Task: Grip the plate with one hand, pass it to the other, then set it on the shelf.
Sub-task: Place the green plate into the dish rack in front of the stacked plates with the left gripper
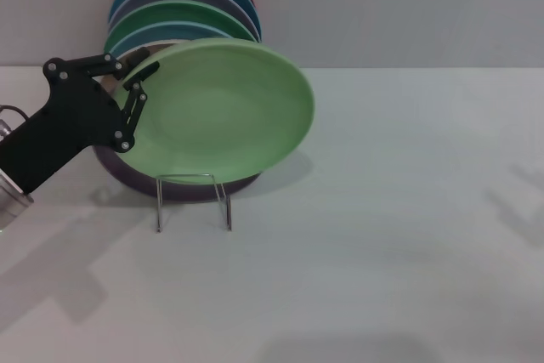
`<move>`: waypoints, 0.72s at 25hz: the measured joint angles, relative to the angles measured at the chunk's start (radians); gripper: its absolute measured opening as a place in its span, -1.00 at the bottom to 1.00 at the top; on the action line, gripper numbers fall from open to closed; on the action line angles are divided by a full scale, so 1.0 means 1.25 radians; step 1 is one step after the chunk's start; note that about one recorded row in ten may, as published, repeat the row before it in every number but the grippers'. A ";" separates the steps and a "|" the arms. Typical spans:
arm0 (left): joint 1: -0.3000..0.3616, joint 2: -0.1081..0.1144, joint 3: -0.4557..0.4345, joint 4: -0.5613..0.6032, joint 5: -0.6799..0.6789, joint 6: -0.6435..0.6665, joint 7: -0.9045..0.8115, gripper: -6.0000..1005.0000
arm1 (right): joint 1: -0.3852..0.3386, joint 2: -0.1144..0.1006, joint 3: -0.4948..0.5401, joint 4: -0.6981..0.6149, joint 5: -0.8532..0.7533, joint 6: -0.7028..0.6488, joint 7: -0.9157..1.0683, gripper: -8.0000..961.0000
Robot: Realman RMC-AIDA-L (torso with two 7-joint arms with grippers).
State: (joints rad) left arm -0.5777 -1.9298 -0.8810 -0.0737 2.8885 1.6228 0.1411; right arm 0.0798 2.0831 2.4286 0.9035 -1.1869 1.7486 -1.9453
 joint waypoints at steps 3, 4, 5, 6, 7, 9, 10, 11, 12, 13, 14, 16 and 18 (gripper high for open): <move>0.002 -0.005 -0.004 0.003 0.000 -0.001 0.001 -0.76 | -0.001 0.000 0.000 0.004 0.000 0.000 0.000 0.39; 0.002 -0.007 -0.007 0.003 0.000 -0.001 0.000 -0.76 | -0.002 0.000 0.000 0.005 0.000 0.000 0.000 0.39; 0.004 -0.011 -0.013 0.004 -0.001 -0.002 -0.002 -0.76 | -0.003 0.000 0.000 0.006 0.000 0.000 0.000 0.39; 0.011 -0.025 -0.048 0.002 -0.002 -0.005 0.002 -0.76 | -0.005 0.000 0.000 0.011 0.000 0.000 0.001 0.39; 0.011 -0.025 -0.048 0.002 -0.002 -0.005 0.002 -0.76 | -0.005 0.000 0.000 0.011 0.000 0.000 0.001 0.39; 0.020 -0.048 -0.096 -0.001 -0.003 -0.008 0.028 -0.76 | -0.007 0.000 0.000 0.015 0.000 0.001 0.002 0.39; 0.023 -0.056 -0.107 -0.001 -0.002 -0.009 0.040 -0.76 | -0.008 0.000 -0.001 0.016 0.000 0.002 0.003 0.39; 0.025 -0.069 -0.116 0.001 0.000 -0.014 0.069 -0.76 | -0.008 0.000 -0.001 0.017 0.000 0.003 0.004 0.39; 0.025 -0.069 -0.116 0.001 0.000 -0.014 0.069 -0.76 | -0.008 0.000 -0.001 0.017 0.000 0.003 0.004 0.39; 0.026 -0.072 -0.112 0.003 0.000 -0.017 0.076 -0.76 | -0.009 0.000 -0.001 0.017 -0.001 0.004 0.004 0.39; 0.027 -0.073 -0.109 0.003 0.000 -0.018 0.076 -0.75 | -0.009 0.000 -0.001 0.017 -0.001 0.005 0.004 0.39; 0.030 -0.077 -0.104 0.005 0.000 -0.021 0.077 -0.67 | -0.010 0.000 -0.002 0.017 -0.003 0.007 0.004 0.39; 0.032 -0.078 -0.103 0.005 0.000 -0.024 0.077 -0.59 | -0.012 0.000 -0.002 0.020 -0.005 0.009 0.004 0.39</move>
State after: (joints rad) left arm -0.5371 -2.0278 -1.0092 -0.0672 2.8887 1.5922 0.2380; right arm 0.0647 2.0828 2.4267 0.9283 -1.1931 1.7598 -1.9401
